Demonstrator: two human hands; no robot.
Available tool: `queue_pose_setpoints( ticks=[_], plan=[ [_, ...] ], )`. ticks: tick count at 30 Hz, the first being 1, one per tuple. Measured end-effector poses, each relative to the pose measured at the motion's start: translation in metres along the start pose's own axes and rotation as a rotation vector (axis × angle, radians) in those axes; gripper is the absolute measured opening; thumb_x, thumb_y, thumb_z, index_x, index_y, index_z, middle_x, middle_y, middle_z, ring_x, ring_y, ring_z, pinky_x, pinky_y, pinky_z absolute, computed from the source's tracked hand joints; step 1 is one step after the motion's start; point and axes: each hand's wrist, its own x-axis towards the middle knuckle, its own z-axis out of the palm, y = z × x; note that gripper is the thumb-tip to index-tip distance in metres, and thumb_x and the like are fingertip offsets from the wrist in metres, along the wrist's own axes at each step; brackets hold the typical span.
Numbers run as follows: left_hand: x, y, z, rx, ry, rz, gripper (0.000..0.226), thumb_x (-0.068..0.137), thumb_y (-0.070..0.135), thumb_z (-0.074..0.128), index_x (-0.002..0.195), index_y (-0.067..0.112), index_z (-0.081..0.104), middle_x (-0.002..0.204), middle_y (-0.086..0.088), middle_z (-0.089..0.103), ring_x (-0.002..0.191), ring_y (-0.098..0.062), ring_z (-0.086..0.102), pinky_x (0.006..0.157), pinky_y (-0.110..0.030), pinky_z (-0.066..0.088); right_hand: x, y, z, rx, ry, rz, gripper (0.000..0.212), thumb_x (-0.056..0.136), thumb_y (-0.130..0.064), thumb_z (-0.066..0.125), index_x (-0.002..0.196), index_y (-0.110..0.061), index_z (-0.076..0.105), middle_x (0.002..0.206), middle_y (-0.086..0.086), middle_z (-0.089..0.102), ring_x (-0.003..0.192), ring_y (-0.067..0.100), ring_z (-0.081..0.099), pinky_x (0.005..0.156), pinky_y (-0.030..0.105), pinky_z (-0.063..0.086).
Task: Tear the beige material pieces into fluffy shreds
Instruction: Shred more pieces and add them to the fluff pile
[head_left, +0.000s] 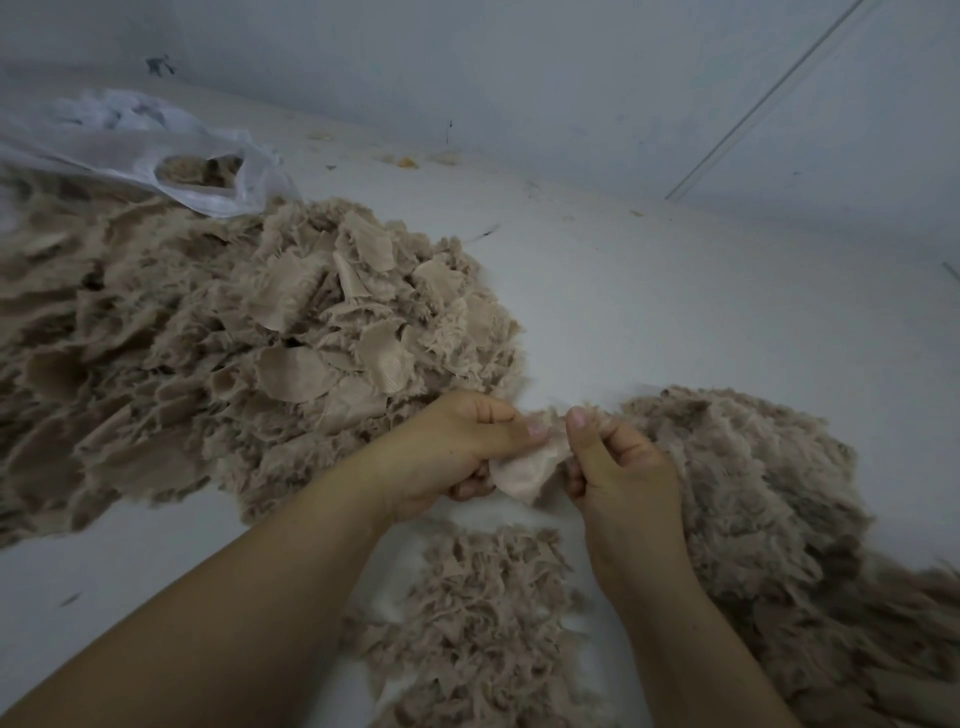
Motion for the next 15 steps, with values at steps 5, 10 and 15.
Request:
queue_pose_setpoints(
  ticks=[5, 10, 15],
  plan=[
    [0.005, -0.006, 0.004, -0.112, 0.1, 0.002, 0.029, 0.093, 0.024, 0.06, 0.069, 0.009, 0.067, 0.05, -0.004, 0.042, 0.039, -0.011, 0.025, 0.04, -0.02, 0.016, -0.001, 0.002, 0.0, 0.028, 0.038, -0.011, 0.028, 0.093, -0.019, 0.067, 0.072, -0.002, 0.059, 0.053, 0.002, 0.048, 0.049, 0.011, 0.04, 0.05, 0.023, 0.039],
    [0.005, -0.007, -0.009, -0.251, 0.195, -0.011, 0.033, 0.09, 0.027, 0.06, 0.081, -0.004, 0.059, 0.072, -0.018, 0.042, 0.039, -0.014, 0.019, 0.039, -0.018, 0.013, 0.004, 0.004, -0.008, 0.025, -0.013, 0.0, 0.031, 0.092, -0.025, 0.067, 0.068, -0.007, 0.06, 0.053, -0.003, 0.047, 0.048, 0.009, 0.039, 0.049, 0.02, 0.037],
    [0.007, 0.011, -0.016, -0.628, 0.437, 0.318, 0.01, 0.093, 0.013, 0.058, 0.09, 0.004, 0.055, 0.068, -0.014, 0.063, 0.04, -0.014, 0.05, 0.037, -0.02, 0.038, -0.002, 0.0, -0.004, -0.183, -0.414, 0.063, 0.038, 0.076, -0.052, 0.072, 0.08, -0.015, 0.081, 0.075, 0.009, 0.074, 0.065, 0.016, 0.065, 0.061, 0.023, 0.054]
  ],
)
